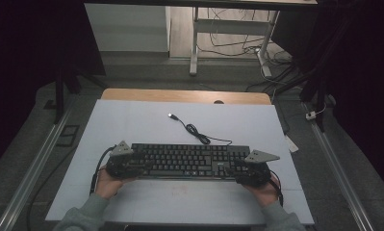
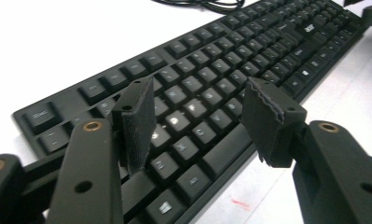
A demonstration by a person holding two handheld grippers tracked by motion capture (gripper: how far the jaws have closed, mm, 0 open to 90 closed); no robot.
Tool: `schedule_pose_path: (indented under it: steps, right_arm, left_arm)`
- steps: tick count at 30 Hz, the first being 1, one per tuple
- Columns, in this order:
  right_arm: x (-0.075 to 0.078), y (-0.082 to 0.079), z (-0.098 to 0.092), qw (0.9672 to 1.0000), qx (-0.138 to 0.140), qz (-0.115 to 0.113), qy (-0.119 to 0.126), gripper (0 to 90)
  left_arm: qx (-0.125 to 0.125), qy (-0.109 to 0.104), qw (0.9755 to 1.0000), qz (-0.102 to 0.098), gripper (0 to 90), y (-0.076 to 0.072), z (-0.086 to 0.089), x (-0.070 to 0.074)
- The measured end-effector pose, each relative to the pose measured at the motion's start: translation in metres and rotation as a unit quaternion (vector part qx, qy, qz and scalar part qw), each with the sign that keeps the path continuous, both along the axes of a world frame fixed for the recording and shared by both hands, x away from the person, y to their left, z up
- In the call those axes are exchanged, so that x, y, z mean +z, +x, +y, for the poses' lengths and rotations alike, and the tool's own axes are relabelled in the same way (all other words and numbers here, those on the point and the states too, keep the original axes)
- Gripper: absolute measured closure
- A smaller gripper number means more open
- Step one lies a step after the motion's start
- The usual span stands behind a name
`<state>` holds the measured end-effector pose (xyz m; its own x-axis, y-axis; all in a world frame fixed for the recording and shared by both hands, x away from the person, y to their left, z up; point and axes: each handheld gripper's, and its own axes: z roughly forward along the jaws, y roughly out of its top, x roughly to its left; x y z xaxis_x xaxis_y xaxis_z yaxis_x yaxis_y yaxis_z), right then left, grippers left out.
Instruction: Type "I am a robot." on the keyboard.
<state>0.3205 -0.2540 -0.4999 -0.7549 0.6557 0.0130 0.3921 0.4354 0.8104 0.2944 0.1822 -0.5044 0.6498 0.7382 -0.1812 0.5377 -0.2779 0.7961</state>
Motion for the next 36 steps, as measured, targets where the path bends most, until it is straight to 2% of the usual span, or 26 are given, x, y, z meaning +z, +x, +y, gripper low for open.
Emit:
schedule_pose_path:
  steps: [7,12,17,23,24,30,36]
  right_arm:
    - [-0.002,-0.001,0.001,1.0000,0.006,0.002,-0.005,49.0]
    - [-0.003,-0.001,0.004,0.9999,0.010,0.000,-0.008,48.8]
    - [-0.003,0.000,0.004,0.9999,0.010,0.000,-0.011,48.7]
    - [-0.004,0.001,0.004,0.9999,0.010,0.000,-0.014,48.4]
    - [-0.004,0.001,0.004,0.9999,0.010,0.000,-0.014,48.4]
    - [-0.005,0.002,0.004,0.9999,0.011,0.000,-0.013,48.4]
    - [-0.006,0.002,0.005,0.9998,0.012,0.000,-0.015,48.3]
  left_arm:
    - [-0.021,0.004,0.9997,-0.008,45.1,-0.002,-0.012,0.001]
    - [-0.033,0.005,0.9992,-0.023,51.0,-0.006,-0.020,0.003]
    - [-0.043,0.005,0.9985,-0.033,62.8,-0.007,-0.025,0.003]
    - [-0.057,0.014,0.9978,-0.031,87.4,-0.006,-0.032,0.000]
    - [-0.057,0.015,0.9978,-0.029,89.0,-0.005,-0.033,0.000]
    - [-0.068,0.022,0.9971,-0.023,89.3,-0.004,-0.039,-0.003]
    - [-0.069,0.034,0.9968,-0.020,89.2,-0.002,-0.044,-0.007]
